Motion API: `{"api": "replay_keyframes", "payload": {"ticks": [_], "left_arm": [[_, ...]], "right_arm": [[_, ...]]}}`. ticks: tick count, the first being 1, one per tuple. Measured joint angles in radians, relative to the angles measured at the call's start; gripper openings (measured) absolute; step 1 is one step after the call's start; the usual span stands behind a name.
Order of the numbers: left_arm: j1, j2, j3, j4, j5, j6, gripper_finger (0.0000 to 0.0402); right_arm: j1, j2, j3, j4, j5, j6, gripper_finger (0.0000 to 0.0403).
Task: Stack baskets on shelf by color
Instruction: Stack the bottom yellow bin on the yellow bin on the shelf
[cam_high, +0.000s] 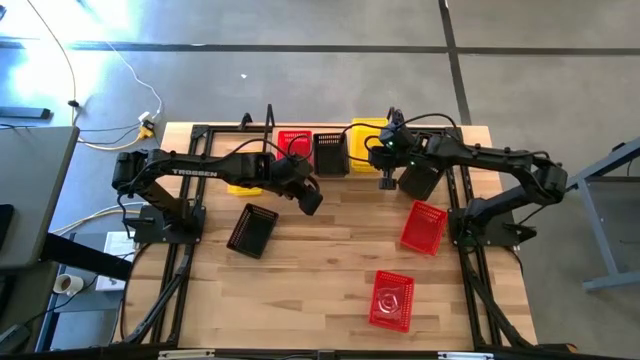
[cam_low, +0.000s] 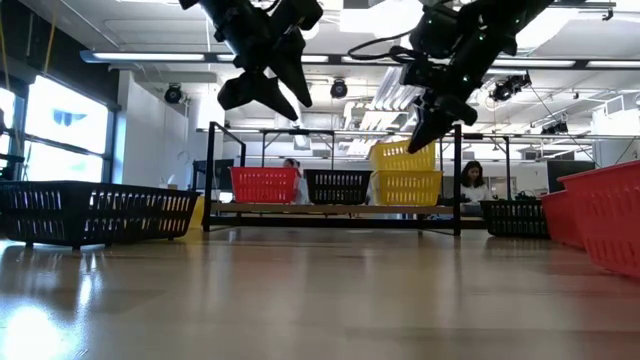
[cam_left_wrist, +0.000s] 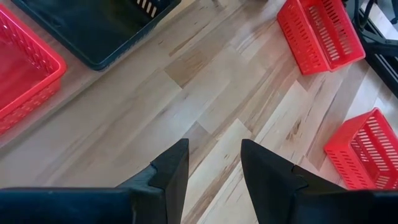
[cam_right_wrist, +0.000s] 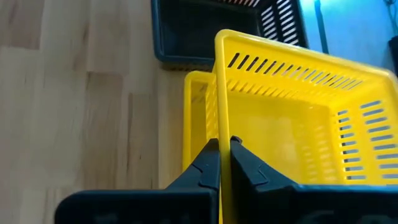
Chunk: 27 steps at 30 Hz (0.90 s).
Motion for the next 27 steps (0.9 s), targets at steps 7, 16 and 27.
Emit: {"api": "replay_keyframes", "payload": {"ticks": [7, 16, 27], "left_arm": [[0.001, 0.0, 0.0, 0.0, 0.0, 0.0, 0.0136], [0.001, 0.0, 0.0, 0.0, 0.0, -0.003, 0.0136], [0.001, 0.0, 0.0, 0.0, 0.0, -0.003, 0.0136]], "right_arm": [[-0.001, 0.0, 0.0, -0.001, 0.0, 0.0, 0.0], [0.0, 0.0, 0.0, -0.002, 0.002, 0.0, 0.0052], [0.007, -0.007, 0.001, -0.003, 0.011, -0.003, 0.009]]}}
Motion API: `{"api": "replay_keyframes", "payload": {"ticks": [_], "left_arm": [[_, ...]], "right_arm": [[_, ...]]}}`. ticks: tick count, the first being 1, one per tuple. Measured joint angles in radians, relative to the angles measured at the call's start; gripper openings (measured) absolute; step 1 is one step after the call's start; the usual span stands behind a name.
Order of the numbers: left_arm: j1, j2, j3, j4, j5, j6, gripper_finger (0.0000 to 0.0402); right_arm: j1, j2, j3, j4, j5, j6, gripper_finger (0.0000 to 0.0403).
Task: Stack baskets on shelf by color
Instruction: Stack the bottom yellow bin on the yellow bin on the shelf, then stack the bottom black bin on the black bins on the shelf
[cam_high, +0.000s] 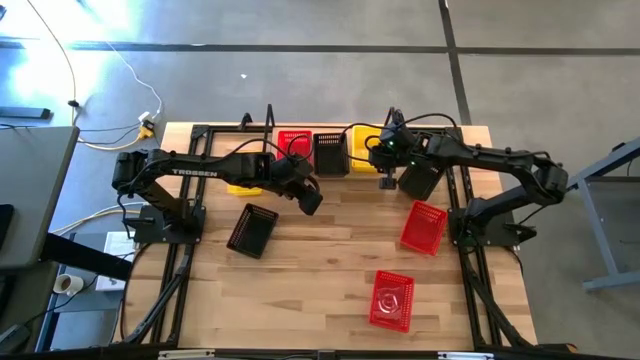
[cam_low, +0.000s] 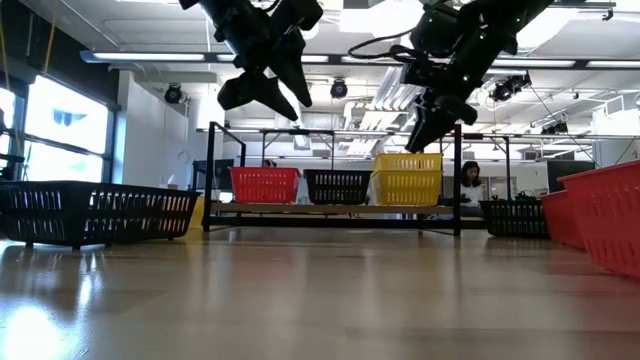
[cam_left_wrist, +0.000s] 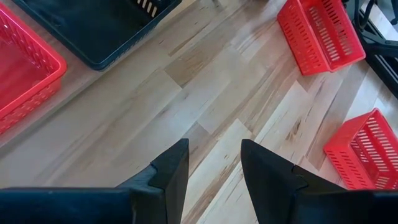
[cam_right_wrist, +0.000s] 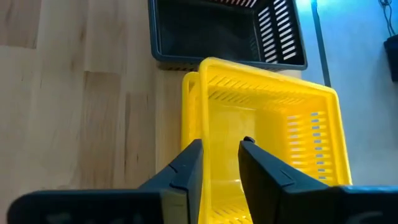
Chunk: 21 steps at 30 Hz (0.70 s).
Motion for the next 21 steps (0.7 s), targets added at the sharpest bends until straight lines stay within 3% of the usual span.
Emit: {"api": "replay_keyframes", "payload": {"ticks": [13, 21], "left_arm": [[0.0, 0.0, 0.0, -0.02, 0.027, 0.003, 0.0136], [-0.007, -0.055, 0.0, -0.169, 0.038, 0.027, 0.0136]], "right_arm": [[0.023, -0.082, 0.002, -0.013, -0.006, 0.103, 0.009], [0.096, -0.162, 0.002, -0.018, -0.003, 0.21, 0.009]]}}
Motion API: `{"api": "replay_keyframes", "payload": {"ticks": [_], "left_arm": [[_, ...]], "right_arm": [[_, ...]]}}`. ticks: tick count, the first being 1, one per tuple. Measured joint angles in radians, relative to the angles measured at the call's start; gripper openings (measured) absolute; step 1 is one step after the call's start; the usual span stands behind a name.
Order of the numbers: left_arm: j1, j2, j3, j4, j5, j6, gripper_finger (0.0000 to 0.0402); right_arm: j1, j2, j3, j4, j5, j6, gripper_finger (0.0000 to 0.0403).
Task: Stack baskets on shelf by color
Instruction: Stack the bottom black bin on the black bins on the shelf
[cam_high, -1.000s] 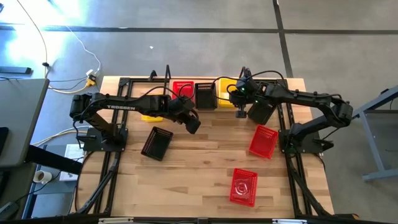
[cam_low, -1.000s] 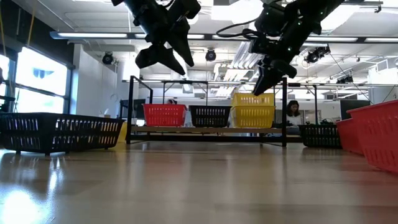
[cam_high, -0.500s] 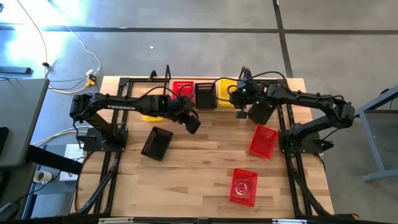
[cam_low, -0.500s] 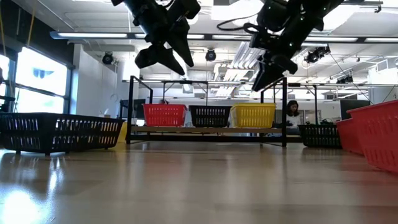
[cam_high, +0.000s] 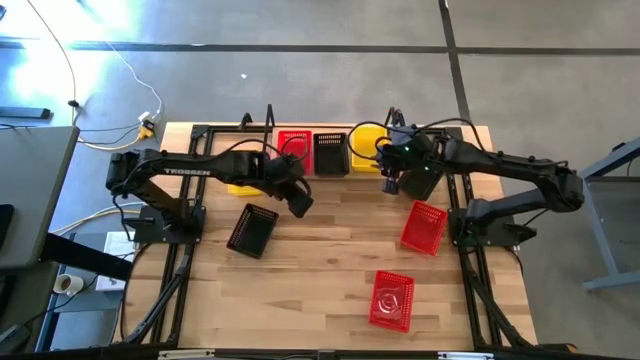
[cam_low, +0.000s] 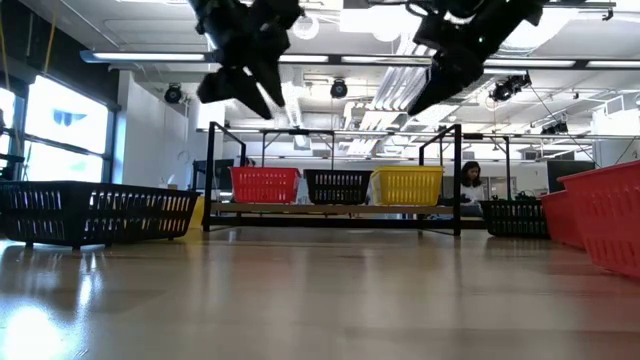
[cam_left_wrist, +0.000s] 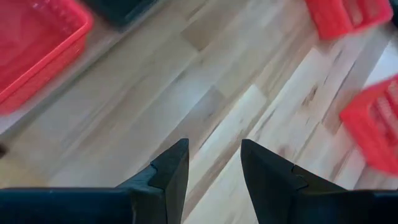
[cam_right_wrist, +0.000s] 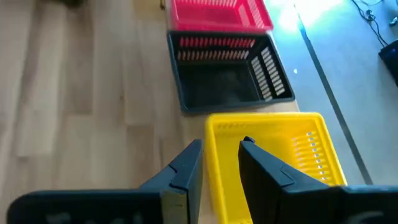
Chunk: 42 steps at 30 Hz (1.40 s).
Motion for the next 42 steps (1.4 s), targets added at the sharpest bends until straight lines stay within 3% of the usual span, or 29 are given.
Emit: {"api": "replay_keyframes", "payload": {"ticks": [7, 13, 19, 27, 42], "left_arm": [[-0.069, -0.082, 0.0, -0.193, 0.041, 0.162, 0.0136], [-0.202, -0.116, -0.026, -0.346, 0.033, 0.248, 0.0136], [-0.396, -0.141, -0.12, -0.336, 0.016, 0.332, 0.0136], [-0.589, -0.149, -0.245, -0.314, -0.045, 0.301, 0.0136], [-0.65, -0.14, -0.433, -0.191, -0.083, 0.225, 0.0136]], "right_arm": [[0.097, -0.036, 0.0, -0.009, 0.065, 0.147, 0.009], [0.183, -0.038, 0.0, -0.018, 0.131, 0.262, 0.009], [0.261, -0.038, 0.0, -0.016, 0.179, 0.384, 0.009], [0.357, -0.038, 0.0, -0.008, 0.183, 0.559, 0.009], [0.535, -0.038, 0.0, -0.008, 0.329, 0.728, 0.009]]}}
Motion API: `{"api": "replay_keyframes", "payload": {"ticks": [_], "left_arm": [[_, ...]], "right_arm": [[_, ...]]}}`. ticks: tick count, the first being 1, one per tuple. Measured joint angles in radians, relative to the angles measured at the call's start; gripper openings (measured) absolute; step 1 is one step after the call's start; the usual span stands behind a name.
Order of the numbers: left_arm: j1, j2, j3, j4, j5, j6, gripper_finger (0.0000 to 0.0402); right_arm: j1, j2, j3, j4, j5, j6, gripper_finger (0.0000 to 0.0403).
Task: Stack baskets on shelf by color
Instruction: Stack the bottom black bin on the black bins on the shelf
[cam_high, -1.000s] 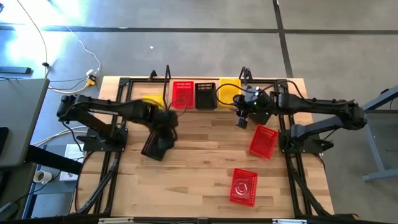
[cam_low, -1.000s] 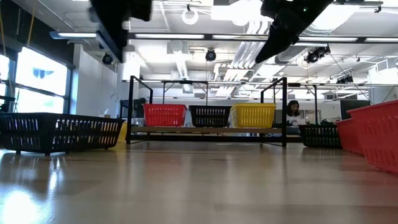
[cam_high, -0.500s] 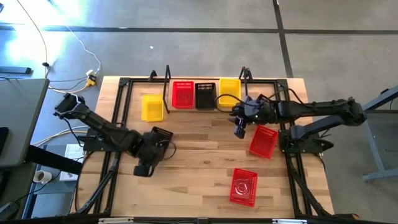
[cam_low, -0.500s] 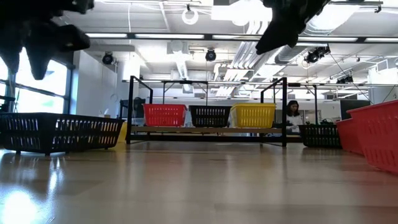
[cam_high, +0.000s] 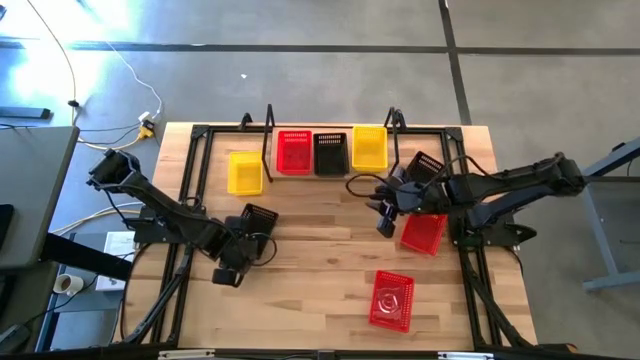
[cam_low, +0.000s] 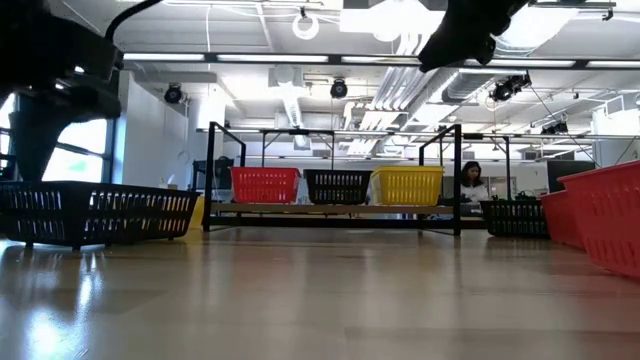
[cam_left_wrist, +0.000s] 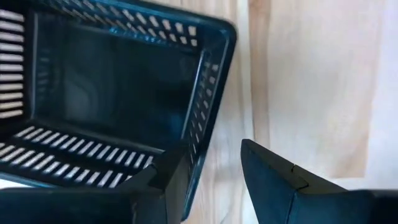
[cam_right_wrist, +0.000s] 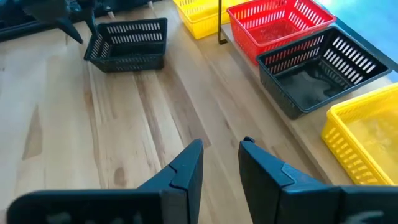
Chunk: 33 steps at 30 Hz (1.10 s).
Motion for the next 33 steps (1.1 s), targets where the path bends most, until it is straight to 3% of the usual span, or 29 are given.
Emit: {"api": "replay_keyframes", "payload": {"ticks": [9, 18, 21, 26, 33], "left_arm": [[0.002, 0.038, -0.039, 0.053, -0.036, -0.043, 0.0121], [0.003, 0.091, -0.039, 0.168, -0.018, -0.085, 0.0012], [0.004, 0.085, -0.031, 0.197, -0.027, -0.152, 0.0008], [0.009, 0.084, 0.053, 0.206, -0.057, -0.187, 0.0002], [0.089, 0.084, 0.227, 0.208, -0.119, -0.094, 0.0001]], "right_arm": [[0.035, 0.0, 0.0, 0.005, 0.033, 0.037, 0.009], [0.035, 0.001, 0.0, 0.015, 0.042, 0.037, 0.009], [0.035, 0.001, 0.0, 0.016, 0.042, 0.037, 0.009], [0.035, 0.002, 0.0, 0.016, 0.042, 0.037, 0.009], [0.035, 0.002, 0.0, 0.016, 0.042, 0.037, 0.009]]}}
